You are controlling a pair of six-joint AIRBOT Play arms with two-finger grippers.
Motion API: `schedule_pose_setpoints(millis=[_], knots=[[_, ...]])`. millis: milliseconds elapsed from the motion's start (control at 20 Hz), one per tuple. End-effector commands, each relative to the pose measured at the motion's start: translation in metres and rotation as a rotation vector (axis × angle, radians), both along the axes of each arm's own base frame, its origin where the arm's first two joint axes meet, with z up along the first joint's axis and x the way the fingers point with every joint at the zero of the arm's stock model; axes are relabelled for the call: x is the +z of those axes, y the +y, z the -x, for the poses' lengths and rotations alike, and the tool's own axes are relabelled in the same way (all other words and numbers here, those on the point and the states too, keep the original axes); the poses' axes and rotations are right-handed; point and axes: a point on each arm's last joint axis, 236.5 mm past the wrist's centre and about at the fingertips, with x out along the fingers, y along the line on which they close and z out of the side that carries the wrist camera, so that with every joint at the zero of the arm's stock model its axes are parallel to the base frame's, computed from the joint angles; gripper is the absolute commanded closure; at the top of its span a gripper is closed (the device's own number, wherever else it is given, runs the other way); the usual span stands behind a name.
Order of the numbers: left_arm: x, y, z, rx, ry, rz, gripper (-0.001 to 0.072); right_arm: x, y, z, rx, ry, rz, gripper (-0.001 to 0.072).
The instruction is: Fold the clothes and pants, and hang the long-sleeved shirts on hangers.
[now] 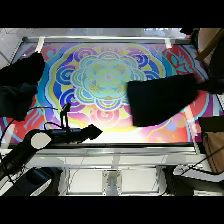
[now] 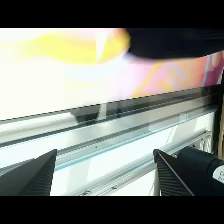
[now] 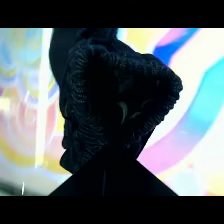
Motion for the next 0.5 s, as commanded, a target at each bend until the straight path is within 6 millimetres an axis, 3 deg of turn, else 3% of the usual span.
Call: schedule_pose_setpoints(millis=[0,100,200,300,450], knots=[[-0.001,0.002,-0.001,-0.007,-0.012,-0.012,0.0017,0.056,-0.106,0.073,-0.427,-0.099,0.071,0.0685],[-0.004,0.005,-0.002,-0.010,-0.026,-0.037,0.0017,0.077,-0.156,0.123,-0.670,-0.141,0.098,0.0685],[-0.005,0.006,-0.003,-0.011,-0.028,-0.041,0.0017,0.090,-0.187,0.167,-0.845,-0.164,0.126,0.0686],[-0.005,0.006,-0.003,-0.011,-0.029,-0.040,0.0017,0.081,-0.197,0.202,-0.931,-0.104,0.120,0.0685],[-0.005,0.006,-0.003,-0.011,-0.028,-0.040,0.0017,0.047,-0.206,0.257,-1.042,0.124,0.170,0.0685]])
